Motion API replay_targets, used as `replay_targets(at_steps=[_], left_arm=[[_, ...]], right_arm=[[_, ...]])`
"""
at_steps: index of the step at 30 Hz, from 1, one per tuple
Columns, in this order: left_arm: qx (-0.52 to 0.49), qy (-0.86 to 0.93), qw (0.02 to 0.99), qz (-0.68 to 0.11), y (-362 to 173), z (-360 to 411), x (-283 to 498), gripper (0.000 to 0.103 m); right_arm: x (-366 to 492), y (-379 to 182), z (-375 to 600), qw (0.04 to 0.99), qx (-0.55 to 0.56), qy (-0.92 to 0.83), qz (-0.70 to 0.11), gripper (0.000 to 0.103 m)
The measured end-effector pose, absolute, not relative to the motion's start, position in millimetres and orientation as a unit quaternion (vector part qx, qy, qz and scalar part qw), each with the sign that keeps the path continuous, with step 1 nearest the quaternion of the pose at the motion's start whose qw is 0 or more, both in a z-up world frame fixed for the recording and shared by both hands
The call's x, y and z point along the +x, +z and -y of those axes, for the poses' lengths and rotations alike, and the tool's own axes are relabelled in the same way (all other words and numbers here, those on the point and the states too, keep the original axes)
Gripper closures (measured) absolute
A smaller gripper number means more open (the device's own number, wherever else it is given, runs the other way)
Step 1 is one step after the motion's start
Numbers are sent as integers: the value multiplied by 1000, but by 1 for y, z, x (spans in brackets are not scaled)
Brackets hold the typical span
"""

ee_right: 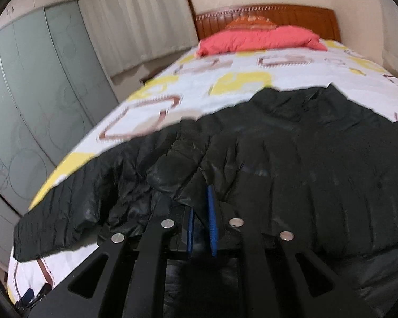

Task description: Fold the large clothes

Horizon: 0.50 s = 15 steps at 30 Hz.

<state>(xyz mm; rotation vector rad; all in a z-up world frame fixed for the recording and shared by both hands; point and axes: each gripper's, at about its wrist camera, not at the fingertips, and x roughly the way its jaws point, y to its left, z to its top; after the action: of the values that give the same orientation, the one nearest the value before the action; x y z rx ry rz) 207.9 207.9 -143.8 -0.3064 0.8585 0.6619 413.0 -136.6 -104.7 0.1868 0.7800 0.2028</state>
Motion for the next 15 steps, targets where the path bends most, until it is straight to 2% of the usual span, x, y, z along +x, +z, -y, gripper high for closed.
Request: replay_targets(at_steps=[4,5,6,7,15], left_arm=[[-145,314,845,-407,-144,-208,208,2],[-145,314,845,-407,-144,-208,208,2],[-145,314,845,-407,-144,-208,208,2],[-144,314,845,-407,-144,-208,208,2],[-142,316,845,-407,-143,-206,207,2]], right_arm=[[417,-121,116,906,42,91,-412,81],[414,-119,116,906,38,96,-410,59],[411,-117,117,905,40,105,-409,30],[405,-111,118,908,48,119,-399,23],[364,-66,156,925,56,137,-350,23]])
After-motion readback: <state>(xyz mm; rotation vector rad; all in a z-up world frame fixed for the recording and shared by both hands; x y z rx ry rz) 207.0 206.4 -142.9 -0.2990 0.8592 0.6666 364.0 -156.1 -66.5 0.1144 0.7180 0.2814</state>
